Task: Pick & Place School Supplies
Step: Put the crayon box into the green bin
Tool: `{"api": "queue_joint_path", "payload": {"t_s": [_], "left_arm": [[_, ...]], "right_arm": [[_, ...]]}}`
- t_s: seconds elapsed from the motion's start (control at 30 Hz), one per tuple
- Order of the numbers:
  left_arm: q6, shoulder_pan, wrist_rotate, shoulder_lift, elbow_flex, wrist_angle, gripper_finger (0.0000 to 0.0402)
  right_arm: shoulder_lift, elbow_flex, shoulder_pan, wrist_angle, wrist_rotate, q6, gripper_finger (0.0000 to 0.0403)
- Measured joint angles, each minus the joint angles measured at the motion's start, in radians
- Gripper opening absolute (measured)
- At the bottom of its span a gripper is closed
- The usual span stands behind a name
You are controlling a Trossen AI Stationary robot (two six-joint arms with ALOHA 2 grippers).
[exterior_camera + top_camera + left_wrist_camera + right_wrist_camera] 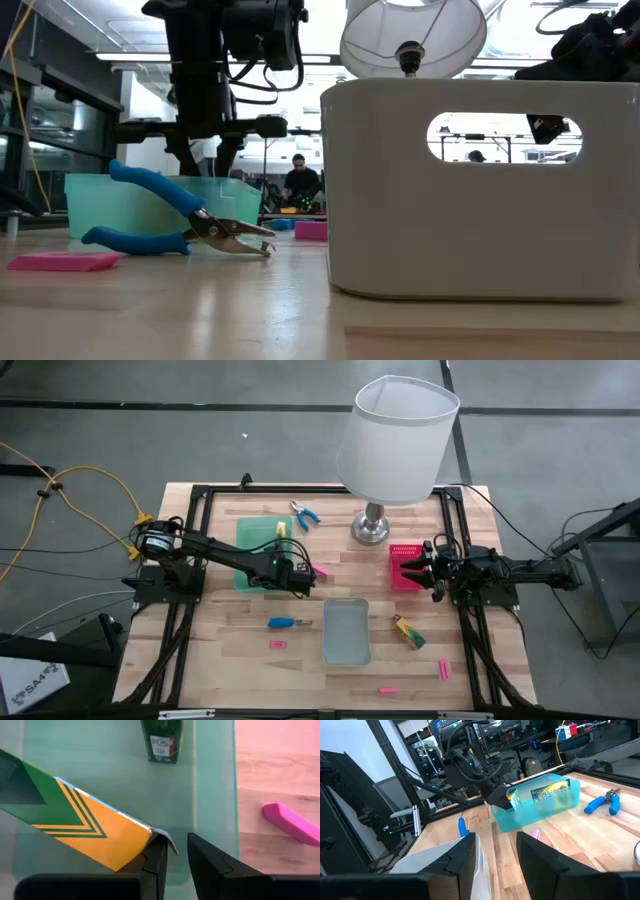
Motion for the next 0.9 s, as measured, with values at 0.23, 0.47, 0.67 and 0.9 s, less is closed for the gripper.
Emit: {"api": "queue_joint_path", "payload": {"t_s": [0.23, 0.47, 0.67, 0.9], "left_arm": [[-0.013, -0.009, -0.025, -0.009, 0.002, 0.011, 0.0072], [-0.015, -0.015, -0.048, -0.013, 0.003, 0.013, 0.0072], [-0.016, -0.015, -0.051, -0.013, 0.003, 0.013, 0.0072], [-0.049, -0.029, -0.055, -0.013, 0.003, 0.014, 0.0072]], "right_arm": [[0.0, 0.0, 0.0, 0.0, 0.0, 0.0, 0.0134], [0.0, 0.0, 0.0, 0.0, 0.0, 0.0, 0.0134], [0.0, 0.0, 0.0, 0.0, 0.0, 0.0, 0.0134], [0.0, 0.0, 0.0, 0.0, 0.0, 0.0, 0.0134]]}}
